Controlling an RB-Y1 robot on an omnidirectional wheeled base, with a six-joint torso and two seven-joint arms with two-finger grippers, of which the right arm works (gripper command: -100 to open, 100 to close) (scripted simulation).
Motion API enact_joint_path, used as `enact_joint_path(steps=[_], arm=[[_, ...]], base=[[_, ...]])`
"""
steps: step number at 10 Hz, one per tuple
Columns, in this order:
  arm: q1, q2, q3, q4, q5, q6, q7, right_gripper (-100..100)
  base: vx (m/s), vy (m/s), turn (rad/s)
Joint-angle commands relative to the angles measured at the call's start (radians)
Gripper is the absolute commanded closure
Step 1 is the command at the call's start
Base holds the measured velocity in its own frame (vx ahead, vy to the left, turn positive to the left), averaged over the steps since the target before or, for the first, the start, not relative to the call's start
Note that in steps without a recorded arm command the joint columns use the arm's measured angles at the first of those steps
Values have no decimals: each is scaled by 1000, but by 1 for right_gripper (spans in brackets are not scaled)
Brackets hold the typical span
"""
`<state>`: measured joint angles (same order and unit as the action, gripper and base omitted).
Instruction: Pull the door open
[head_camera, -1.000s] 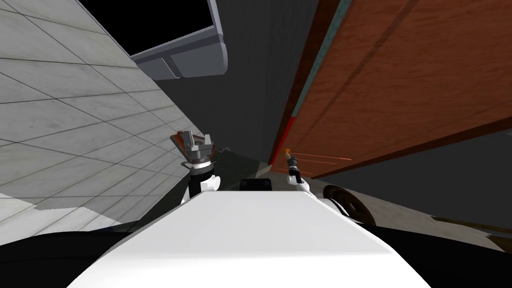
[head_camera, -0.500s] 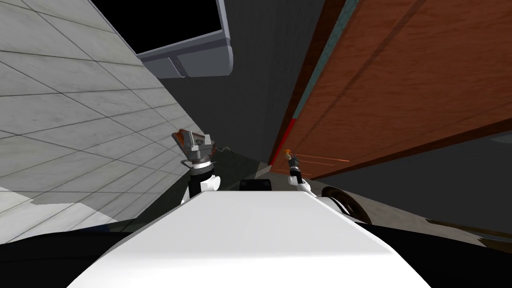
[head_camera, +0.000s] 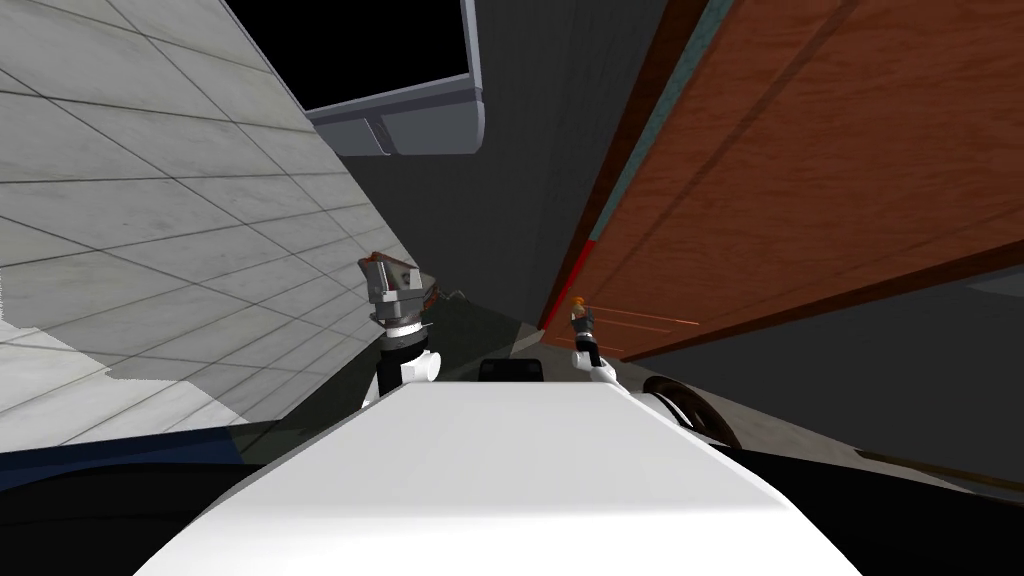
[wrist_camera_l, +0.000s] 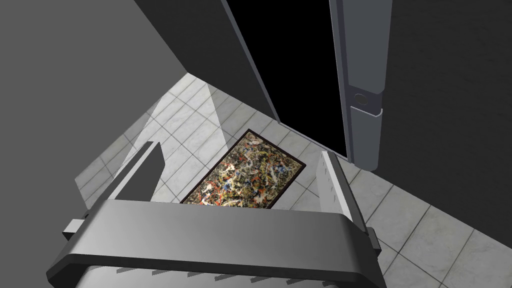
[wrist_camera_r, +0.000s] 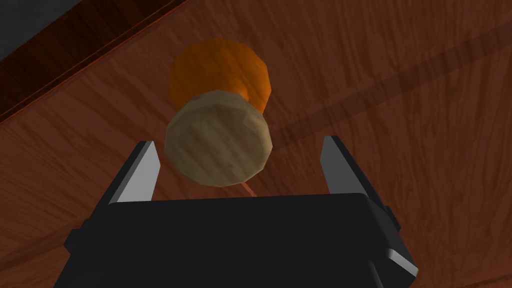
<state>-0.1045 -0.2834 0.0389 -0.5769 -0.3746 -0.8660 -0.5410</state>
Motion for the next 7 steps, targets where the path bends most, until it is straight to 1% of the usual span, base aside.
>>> enact_joint_path(steps=[1, 2, 4, 5, 7], arm=[[-1, 4, 12, -4, -22, 0, -50, -100], [-1, 4, 12, -4, -22, 0, -63, -100], [-2, 10, 29, -13, -55, 3, -127, -100], [-2, 10, 29, -13, -55, 3, -145, -100], [-3, 17, 47, -23, -90, 5, -209, -100]], base=[[-59, -28, 45], [-45, -22, 19], [-68, -17, 42], [-62, -10, 19], [-68, -8, 48]])
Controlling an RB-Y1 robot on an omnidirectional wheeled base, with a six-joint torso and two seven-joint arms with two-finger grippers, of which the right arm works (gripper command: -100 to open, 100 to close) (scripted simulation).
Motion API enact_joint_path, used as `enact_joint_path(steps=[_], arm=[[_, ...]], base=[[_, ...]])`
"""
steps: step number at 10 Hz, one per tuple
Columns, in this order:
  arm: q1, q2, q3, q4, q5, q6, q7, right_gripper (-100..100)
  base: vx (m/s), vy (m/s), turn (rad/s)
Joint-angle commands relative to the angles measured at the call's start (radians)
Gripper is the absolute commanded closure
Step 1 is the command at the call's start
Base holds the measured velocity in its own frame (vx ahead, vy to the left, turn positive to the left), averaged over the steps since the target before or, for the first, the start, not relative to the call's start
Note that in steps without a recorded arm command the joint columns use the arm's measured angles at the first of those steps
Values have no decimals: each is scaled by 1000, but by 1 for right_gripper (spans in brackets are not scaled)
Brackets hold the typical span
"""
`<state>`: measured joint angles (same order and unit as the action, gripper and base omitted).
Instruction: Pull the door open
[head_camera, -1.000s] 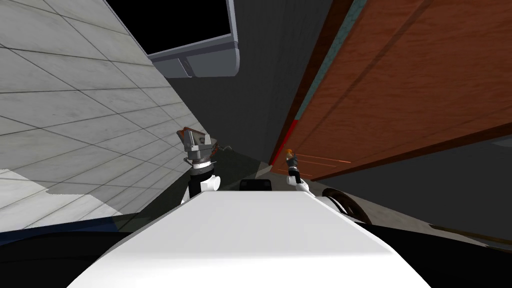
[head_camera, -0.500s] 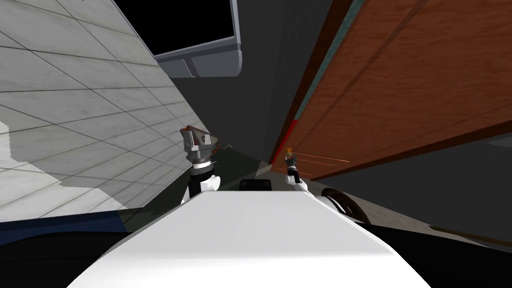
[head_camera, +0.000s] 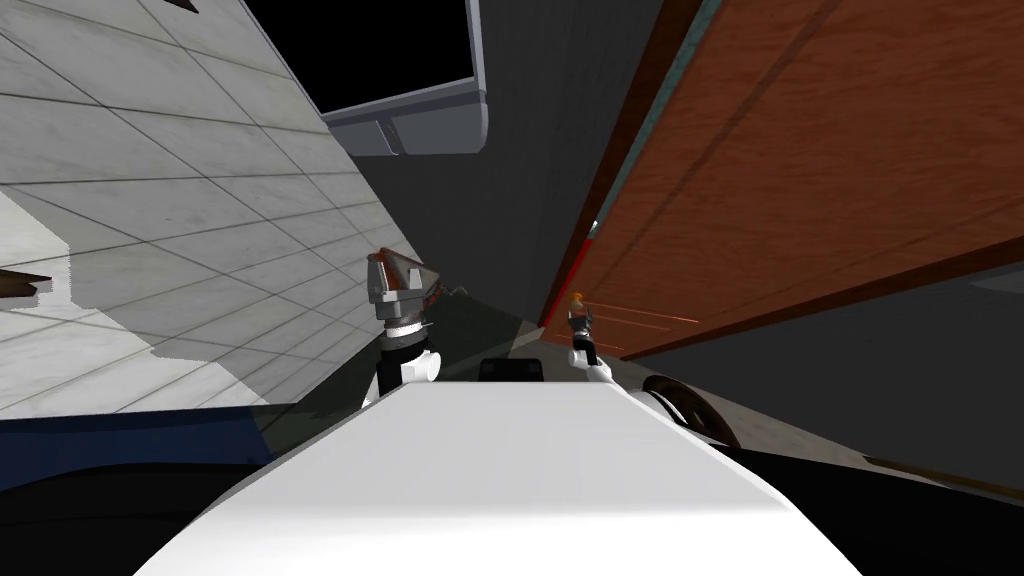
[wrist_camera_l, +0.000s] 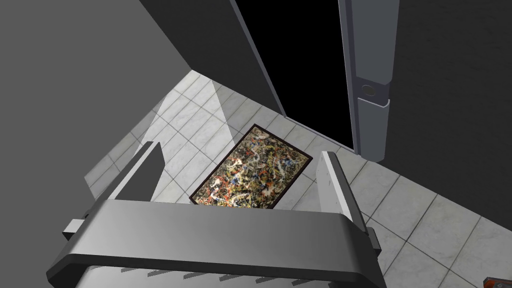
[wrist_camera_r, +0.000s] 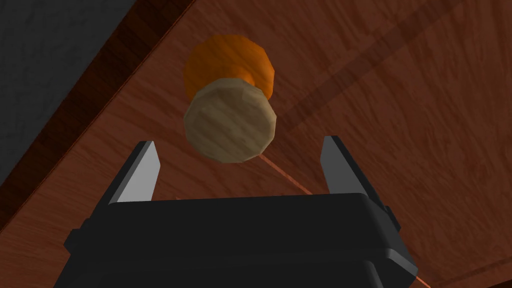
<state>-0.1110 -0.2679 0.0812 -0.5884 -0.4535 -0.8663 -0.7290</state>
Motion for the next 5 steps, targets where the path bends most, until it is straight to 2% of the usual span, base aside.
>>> enact_joint_path(steps=[1, 2, 3, 5], arm=[[4, 1, 5, -12, -11, 6, -39, -100], [3, 5, 15, -17, -29, 7, -74, -100], [3, 5, 15, -17, -29, 7, -81, -100], [3, 12, 34, -28, -66, 10, -146, -100]], base=[[-66, -8, 20], [-60, -13, 29], [-45, -11, 20], [-62, -21, 49]])
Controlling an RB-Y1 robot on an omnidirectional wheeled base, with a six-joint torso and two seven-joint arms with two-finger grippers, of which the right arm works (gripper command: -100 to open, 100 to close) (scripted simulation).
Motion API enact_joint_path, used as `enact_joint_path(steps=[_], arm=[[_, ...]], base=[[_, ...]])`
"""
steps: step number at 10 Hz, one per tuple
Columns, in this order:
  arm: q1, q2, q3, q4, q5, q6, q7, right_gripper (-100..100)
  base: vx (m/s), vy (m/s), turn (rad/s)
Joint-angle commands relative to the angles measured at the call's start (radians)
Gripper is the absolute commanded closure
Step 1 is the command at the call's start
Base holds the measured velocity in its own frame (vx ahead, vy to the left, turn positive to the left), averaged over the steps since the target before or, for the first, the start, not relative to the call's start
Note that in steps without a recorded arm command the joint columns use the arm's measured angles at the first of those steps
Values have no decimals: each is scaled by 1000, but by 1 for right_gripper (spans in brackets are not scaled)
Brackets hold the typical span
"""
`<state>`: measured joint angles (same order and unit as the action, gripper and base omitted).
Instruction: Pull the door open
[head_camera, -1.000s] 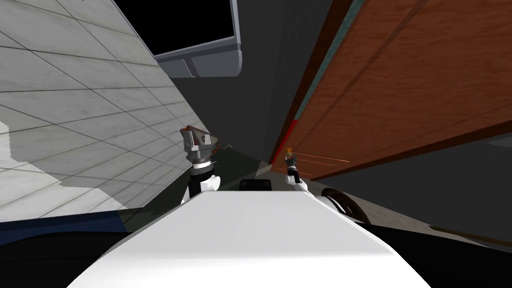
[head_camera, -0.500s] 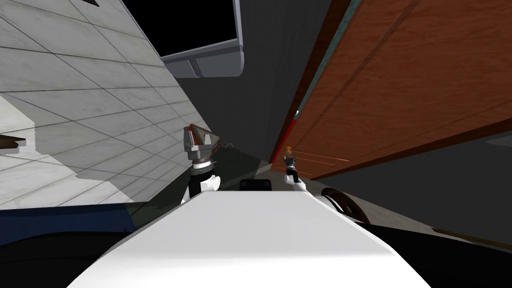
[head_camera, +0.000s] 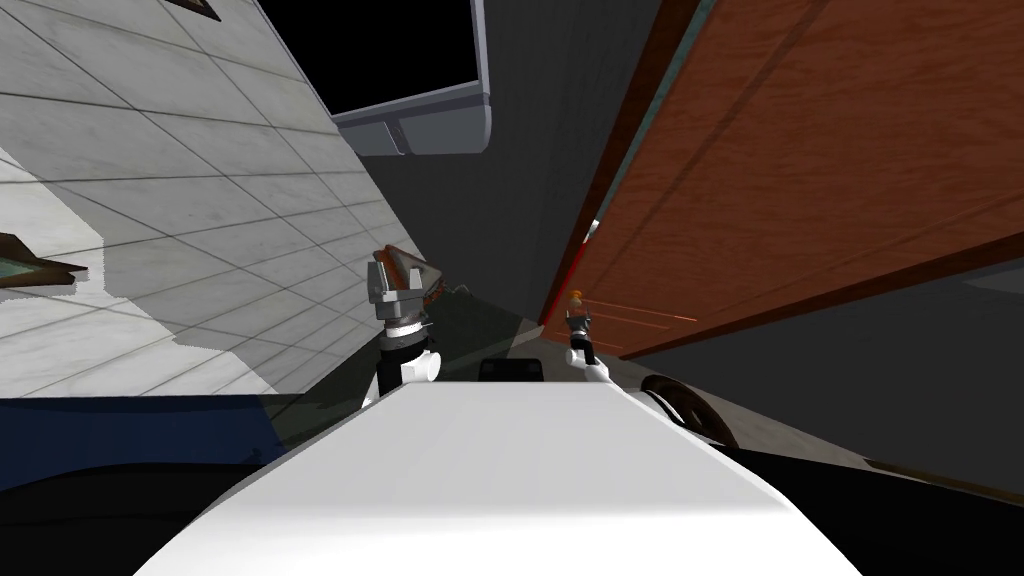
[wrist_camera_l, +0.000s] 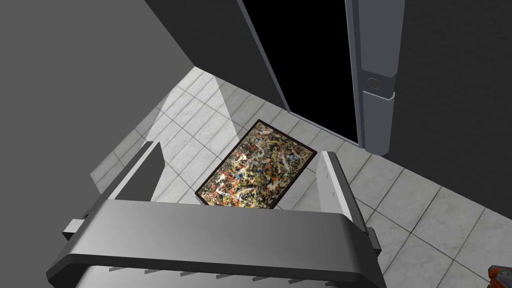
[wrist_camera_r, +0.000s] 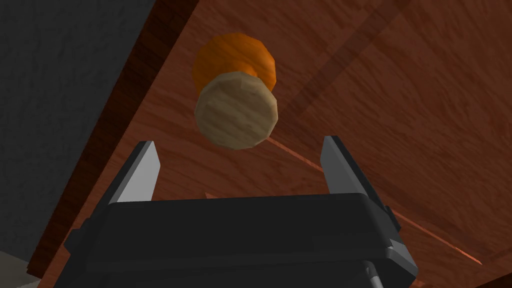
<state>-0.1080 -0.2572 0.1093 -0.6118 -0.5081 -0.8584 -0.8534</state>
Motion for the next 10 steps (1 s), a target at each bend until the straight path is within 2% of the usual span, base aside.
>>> enact_joint_path(steps=[1, 2, 3, 5, 6, 7, 8, 10], arm=[[0, 1, 6, -4, -11, 2, -39, -100], [-1, 5, 15, -9, -30, 3, -74, -100], [-1, 5, 15, -9, -30, 3, -81, -100], [-1, 11, 34, -20, -65, 6, -145, -100], [-1, 11, 34, -20, -65, 6, -164, -100], [-2, 14, 42, -24, -82, 7, -198, -100], [-2, 14, 42, -24, -82, 7, -205, -100], [-2, 20, 59, -33, -113, 10, -270, -100]], base=[[-63, -20, 18], [-58, -16, 22], [-46, -12, 20], [-67, -23, 45], [-65, -21, 19], [-53, -16, 32], [-40, -11, 16], [-66, -20, 37]])
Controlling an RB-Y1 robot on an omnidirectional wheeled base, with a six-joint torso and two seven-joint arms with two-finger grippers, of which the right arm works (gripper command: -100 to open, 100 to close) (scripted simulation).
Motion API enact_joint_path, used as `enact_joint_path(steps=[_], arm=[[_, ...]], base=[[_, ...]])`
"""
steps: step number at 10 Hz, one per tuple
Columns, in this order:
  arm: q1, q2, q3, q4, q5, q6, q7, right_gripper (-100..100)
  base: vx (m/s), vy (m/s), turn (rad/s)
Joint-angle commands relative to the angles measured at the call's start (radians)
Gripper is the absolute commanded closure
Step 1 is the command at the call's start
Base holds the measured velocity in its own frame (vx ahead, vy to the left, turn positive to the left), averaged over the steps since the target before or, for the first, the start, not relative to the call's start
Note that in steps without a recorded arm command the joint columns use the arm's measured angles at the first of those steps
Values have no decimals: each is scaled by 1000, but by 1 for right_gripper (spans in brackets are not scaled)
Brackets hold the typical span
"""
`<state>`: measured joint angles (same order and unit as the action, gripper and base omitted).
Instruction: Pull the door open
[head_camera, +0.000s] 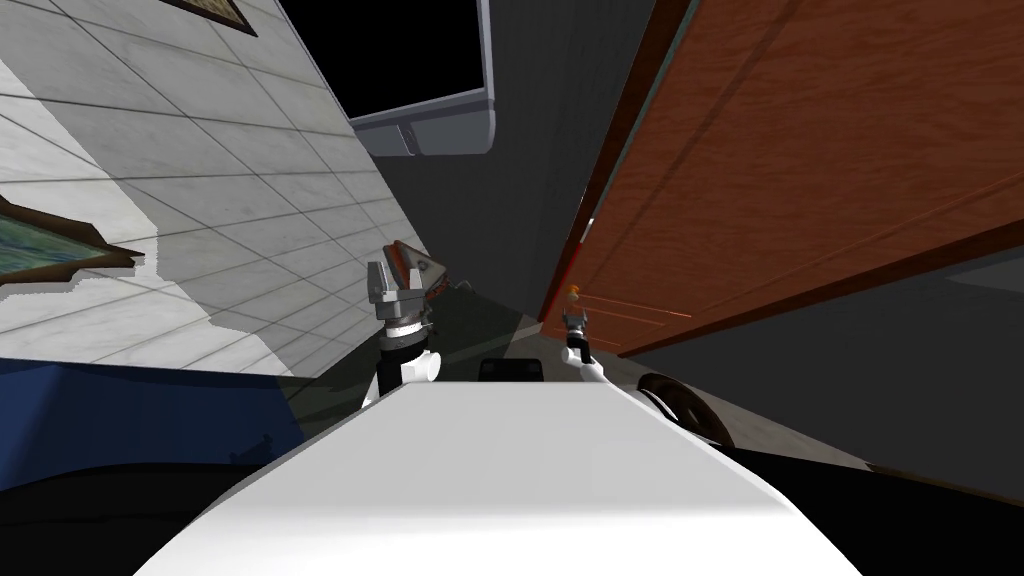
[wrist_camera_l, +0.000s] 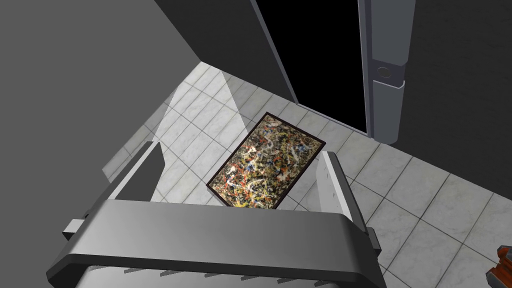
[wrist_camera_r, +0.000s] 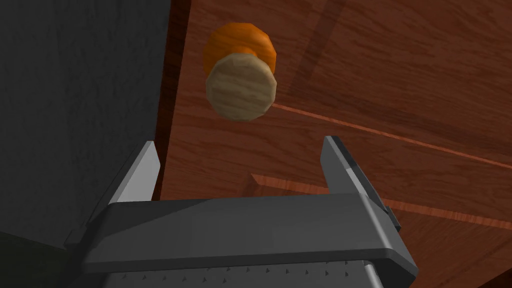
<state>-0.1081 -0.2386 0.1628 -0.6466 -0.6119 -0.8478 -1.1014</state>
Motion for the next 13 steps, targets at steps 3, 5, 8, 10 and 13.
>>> enact_joint_path(steps=[3, 5, 8, 10, 13], arm=[[-3, 7, 20, -6, -36, 1, -100, -100], [-3, 9, 26, -10, -48, 2, -143, -100], [-3, 14, 39, -17, -74, 4, -214, -100], [-4, 15, 40, -16, -75, 3, -216, -100], [11, -18, 34, -7, -85, -7, -254, -100]], base=[[-63, -20, 28], [-42, -11, 15], [-54, -19, 29], [-34, -5, 6], [166, 11, 94]])
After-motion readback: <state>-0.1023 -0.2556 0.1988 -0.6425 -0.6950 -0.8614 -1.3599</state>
